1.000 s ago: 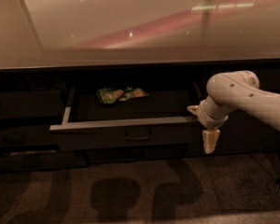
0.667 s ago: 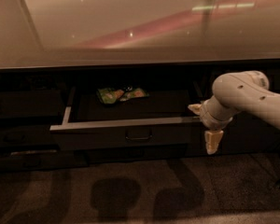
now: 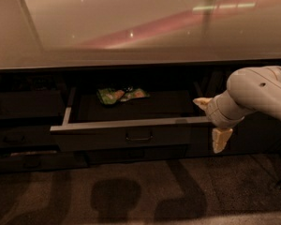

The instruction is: Open top drawer

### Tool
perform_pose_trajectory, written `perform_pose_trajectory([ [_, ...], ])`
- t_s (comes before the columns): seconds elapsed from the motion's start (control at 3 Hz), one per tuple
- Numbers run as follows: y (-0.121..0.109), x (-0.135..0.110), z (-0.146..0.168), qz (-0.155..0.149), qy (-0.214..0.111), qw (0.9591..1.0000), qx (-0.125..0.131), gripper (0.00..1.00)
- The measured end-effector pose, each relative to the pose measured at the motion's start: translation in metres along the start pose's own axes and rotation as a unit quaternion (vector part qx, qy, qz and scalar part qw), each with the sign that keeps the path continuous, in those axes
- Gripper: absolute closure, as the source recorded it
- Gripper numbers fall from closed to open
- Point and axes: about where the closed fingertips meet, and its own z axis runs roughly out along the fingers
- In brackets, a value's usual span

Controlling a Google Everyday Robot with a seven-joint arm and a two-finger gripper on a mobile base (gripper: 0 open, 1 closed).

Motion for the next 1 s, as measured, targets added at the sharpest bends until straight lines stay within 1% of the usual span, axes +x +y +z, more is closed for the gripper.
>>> perform_pose_trajectory([
  [0.33, 0.0000, 0.0000, 0.0000, 0.000, 0.000, 1.0000, 0.000, 0.00],
  [0.67, 0.0000, 0.0000, 0.0001, 0.000, 0.000, 1.0000, 0.000, 0.19],
  [1.0, 0.0001, 0.0000, 0.0001, 0.000, 0.000, 1.0000, 0.000, 0.42],
])
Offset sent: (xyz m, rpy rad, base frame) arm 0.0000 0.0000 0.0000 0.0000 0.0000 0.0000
